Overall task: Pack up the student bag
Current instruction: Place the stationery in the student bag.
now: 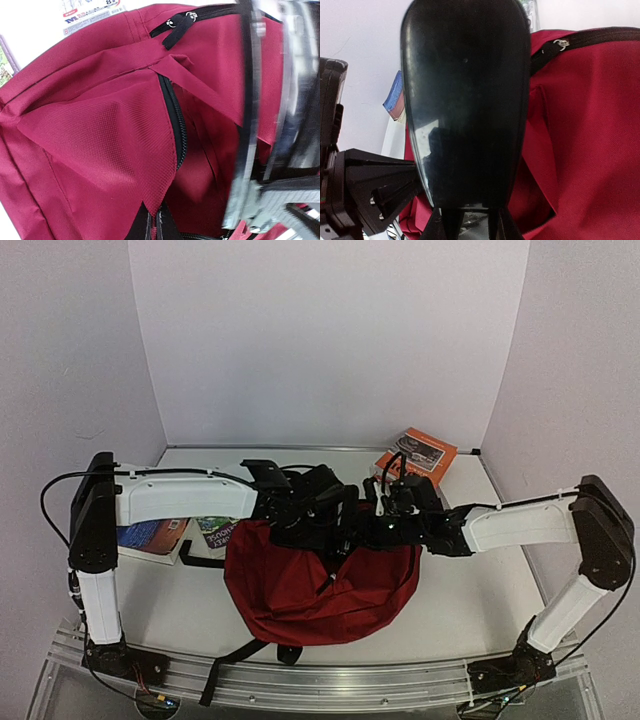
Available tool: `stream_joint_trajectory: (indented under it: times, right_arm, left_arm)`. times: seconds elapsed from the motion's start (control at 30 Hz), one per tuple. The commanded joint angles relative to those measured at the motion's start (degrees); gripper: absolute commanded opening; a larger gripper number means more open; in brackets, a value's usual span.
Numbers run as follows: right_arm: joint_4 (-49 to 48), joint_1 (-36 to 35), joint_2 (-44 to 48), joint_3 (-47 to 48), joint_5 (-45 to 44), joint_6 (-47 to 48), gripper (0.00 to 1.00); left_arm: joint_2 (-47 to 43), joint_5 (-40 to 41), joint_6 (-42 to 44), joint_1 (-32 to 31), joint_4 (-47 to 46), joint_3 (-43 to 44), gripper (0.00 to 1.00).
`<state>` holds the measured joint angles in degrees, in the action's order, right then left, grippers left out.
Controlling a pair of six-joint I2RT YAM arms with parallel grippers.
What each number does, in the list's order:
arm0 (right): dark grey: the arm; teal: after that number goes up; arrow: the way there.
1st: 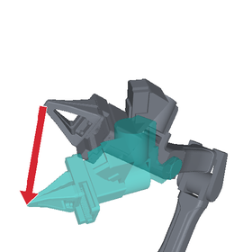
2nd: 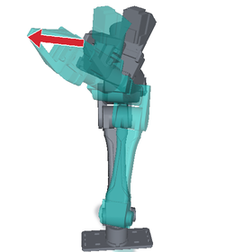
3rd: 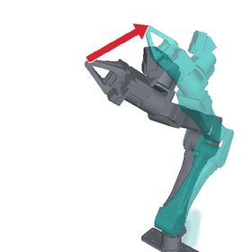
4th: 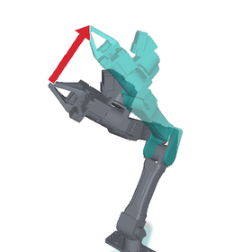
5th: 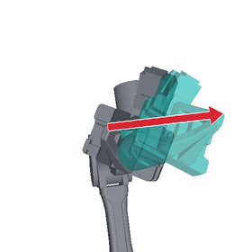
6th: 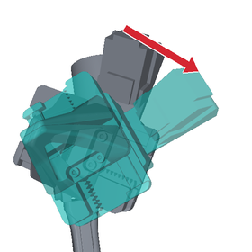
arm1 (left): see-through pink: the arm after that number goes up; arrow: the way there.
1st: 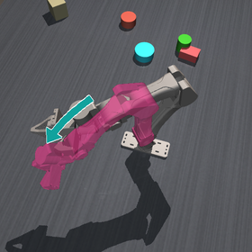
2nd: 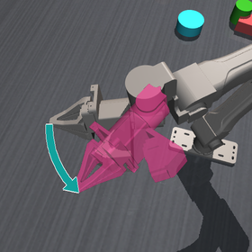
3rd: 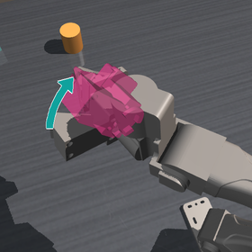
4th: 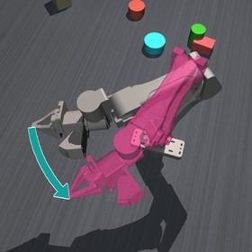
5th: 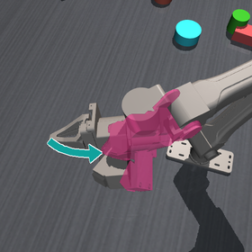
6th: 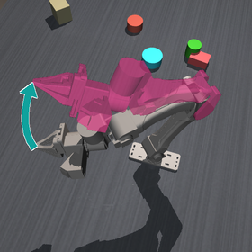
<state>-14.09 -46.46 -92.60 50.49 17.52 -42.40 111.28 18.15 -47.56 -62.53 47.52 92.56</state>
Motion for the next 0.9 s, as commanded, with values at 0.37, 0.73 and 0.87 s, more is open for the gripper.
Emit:
stream_joint_trajectory:
  times: [0.37,0.73,0.87]
  right_arm:
    - [-11.93,-6.65,-5.32,-3.32,5.68,-4.65,0.0]
    - [-10.97,-7.82,-7.36,-2.68,13.16,-4.97,0.0]
    - [-10.92,-8.28,-9.82,-1.22,14.76,-4.88,0.0]
  left_arm:
    - [-10.48,-3.05,1.87,4.08,-13.86,-11.6,0.0]
    - [-16.07,-6.36,6.89,6.28,-21.94,-18.0,0.0]
    - [-17.31,-6.63,7.69,6.58,-23.74,-19.38,0.0]
